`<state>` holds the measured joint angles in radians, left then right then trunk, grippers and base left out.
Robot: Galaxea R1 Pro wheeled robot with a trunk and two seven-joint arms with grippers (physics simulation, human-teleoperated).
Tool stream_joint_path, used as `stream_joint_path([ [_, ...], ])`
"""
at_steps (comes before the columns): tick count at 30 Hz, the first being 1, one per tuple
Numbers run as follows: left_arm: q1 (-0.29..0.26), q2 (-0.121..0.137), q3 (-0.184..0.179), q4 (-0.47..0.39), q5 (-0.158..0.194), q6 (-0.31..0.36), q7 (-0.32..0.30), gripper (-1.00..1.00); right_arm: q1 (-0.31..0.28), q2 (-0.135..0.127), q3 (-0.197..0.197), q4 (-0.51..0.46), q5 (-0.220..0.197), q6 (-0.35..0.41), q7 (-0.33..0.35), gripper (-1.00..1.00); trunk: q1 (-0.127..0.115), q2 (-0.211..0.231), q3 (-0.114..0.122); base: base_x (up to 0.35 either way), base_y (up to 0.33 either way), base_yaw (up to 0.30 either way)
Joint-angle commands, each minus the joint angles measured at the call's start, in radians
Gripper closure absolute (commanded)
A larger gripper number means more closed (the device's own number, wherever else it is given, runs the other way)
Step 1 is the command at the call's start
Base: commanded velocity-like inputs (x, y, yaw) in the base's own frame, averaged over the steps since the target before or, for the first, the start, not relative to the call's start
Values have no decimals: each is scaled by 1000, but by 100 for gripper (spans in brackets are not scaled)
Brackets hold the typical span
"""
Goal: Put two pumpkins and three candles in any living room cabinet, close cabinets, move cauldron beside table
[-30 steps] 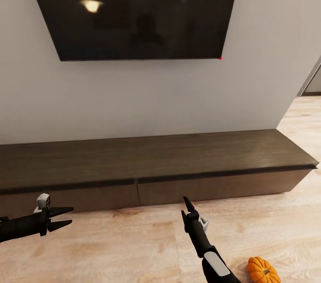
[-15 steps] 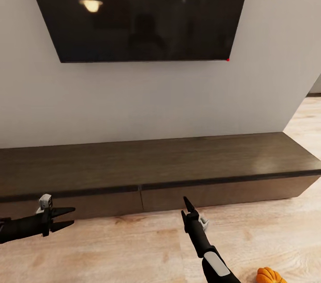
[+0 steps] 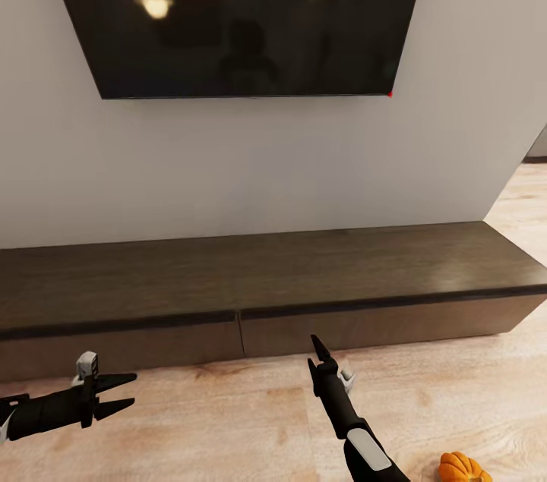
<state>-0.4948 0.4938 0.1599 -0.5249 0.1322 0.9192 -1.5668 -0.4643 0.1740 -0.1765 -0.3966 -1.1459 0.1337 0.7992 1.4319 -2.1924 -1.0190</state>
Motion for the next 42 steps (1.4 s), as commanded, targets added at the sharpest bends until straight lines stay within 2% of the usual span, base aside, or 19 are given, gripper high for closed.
stream_joint_path([
  [1, 0, 0, 2, -1, 0, 9, -4, -100, -1, 0, -2, 0, -9, 10, 5, -100, 4, -8, -4, 0, 0, 0],
  [8, 1, -4, 5, -4, 1, 6, -4, -100, -1, 0, 0, -2, -5, 10, 15, -100, 31, -57, -26, 0, 0, 0],
  [11, 1, -4, 4, -4, 1, 6, -4, -100, -1, 0, 3, -3, -4, 10, 36, -100, 31, -57, -26, 0, 0, 0],
  [13, 1, -9, 3, -4, 1, 6, -4, -100, -1, 0, 16, -5, -2, 10, 100, -100, 34, -64, -29, 0, 0, 0],
  [16, 1, -16, 4, -4, 1, 5, -4, -100, -1, 0, 31, -5, -2, 10, 134, -100, 46, -85, -38, 0, 0, 0],
  [30, 1, -20, 3, -4, 1, 4, -4, -100, -1, 0, 36, -8, -2, 10, 150, -100, 100, -183, -82, 0, 0, 0],
  [35, 1, -25, 3, -4, 1, 4, -4, -100, -1, 0, 37, -10, 0, 9, 237, -100, 111, -204, -92, 0, 0, 0],
  [40, 1, -26, 3, -4, 1, 4, -4, -100, -1, 0, 37, -9, 0, 9, 255, -100, 130, -239, -107, 0, 0, 0],
  [42, 1, -26, 3, -4, 1, 4, -4, -100, -1, 0, 37, -10, 0, 9, 258, -100, 130, -239, -107, 0, 0, 0],
])
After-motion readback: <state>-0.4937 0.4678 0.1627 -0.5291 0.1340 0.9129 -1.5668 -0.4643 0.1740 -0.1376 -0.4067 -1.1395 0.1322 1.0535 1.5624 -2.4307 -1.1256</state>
